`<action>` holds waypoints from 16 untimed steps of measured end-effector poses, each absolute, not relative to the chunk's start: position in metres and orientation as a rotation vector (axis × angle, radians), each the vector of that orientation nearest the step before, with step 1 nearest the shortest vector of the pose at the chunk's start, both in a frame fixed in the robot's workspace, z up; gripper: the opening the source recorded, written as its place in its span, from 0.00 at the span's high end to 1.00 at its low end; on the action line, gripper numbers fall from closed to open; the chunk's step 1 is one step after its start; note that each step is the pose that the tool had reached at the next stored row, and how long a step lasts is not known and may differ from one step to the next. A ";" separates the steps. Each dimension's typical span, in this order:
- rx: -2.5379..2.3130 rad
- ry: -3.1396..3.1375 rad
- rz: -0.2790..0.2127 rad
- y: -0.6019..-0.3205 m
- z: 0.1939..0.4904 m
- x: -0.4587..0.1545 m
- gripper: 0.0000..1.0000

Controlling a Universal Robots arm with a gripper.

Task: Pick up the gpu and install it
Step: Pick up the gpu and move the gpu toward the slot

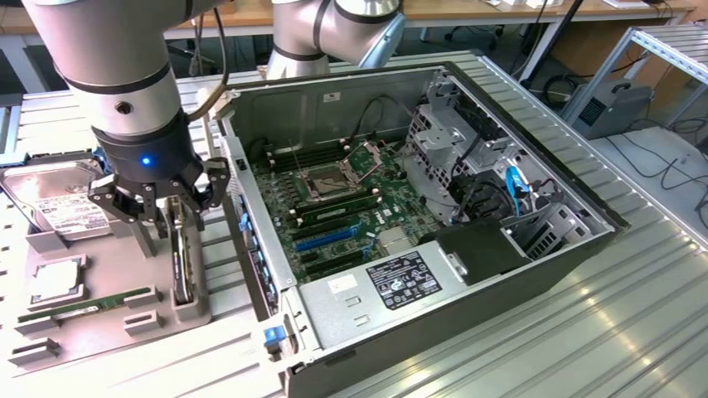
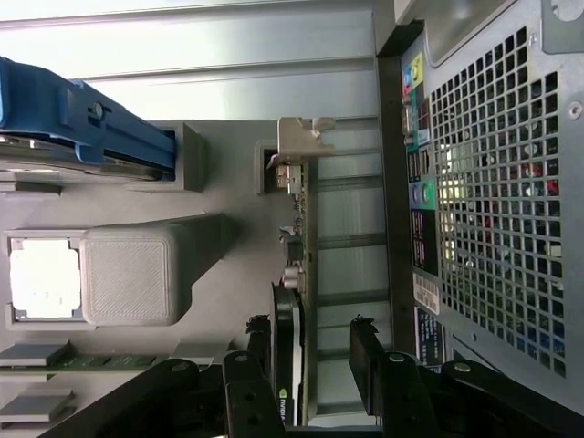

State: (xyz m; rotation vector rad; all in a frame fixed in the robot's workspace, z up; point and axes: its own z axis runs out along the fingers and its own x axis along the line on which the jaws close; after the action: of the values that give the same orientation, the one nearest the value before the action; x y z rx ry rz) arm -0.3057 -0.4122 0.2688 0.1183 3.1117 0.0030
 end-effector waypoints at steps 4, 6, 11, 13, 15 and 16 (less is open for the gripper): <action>0.118 3.112 0.003 -0.412 0.267 -0.306 0.52; 0.118 3.112 0.003 -0.412 0.267 -0.306 0.52; 0.118 3.112 0.003 -0.412 0.264 -0.306 0.52; 0.119 3.112 0.003 -0.412 0.263 -0.306 0.52; 0.119 3.112 0.003 -0.412 0.262 -0.307 0.52; 0.119 3.112 0.003 -0.412 0.262 -0.308 0.52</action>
State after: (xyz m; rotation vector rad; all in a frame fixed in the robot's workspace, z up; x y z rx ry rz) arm -0.3076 -0.4122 0.2618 0.1187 3.1116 0.0028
